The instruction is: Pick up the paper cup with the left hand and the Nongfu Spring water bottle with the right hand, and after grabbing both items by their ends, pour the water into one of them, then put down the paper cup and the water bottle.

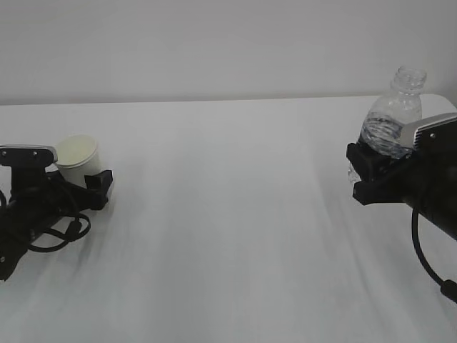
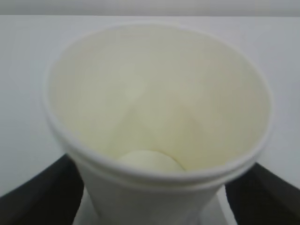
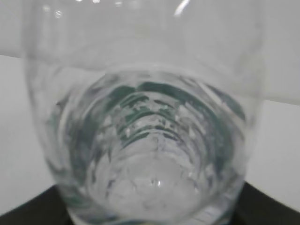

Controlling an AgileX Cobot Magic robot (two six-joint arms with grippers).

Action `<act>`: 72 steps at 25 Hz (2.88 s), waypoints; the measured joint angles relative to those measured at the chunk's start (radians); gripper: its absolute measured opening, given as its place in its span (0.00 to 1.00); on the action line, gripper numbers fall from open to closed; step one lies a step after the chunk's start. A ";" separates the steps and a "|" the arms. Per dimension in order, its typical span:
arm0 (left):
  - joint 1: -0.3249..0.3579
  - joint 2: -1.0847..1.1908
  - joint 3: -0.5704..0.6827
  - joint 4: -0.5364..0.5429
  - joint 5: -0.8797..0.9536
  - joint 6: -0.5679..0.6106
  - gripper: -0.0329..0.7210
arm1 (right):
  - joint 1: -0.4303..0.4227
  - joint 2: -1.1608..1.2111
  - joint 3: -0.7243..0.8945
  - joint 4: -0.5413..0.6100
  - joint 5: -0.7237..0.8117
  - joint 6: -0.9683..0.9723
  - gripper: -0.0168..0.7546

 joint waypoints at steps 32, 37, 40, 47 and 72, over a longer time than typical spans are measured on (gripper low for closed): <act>0.006 0.014 -0.060 -0.022 0.000 0.000 0.73 | 0.000 0.000 0.000 -0.001 0.002 0.000 0.55; 0.006 0.014 -0.060 0.000 0.000 0.000 0.68 | 0.000 0.000 0.000 -0.001 0.002 0.000 0.55; 0.006 0.014 -0.060 0.093 0.000 0.000 0.68 | 0.000 0.000 0.000 -0.001 0.002 0.000 0.55; 0.006 0.014 -0.060 0.293 -0.004 0.000 0.68 | 0.000 0.000 0.000 -0.001 0.002 0.000 0.55; 0.006 -0.011 -0.060 0.542 -0.006 -0.010 0.67 | 0.000 0.000 0.000 -0.001 0.002 0.000 0.55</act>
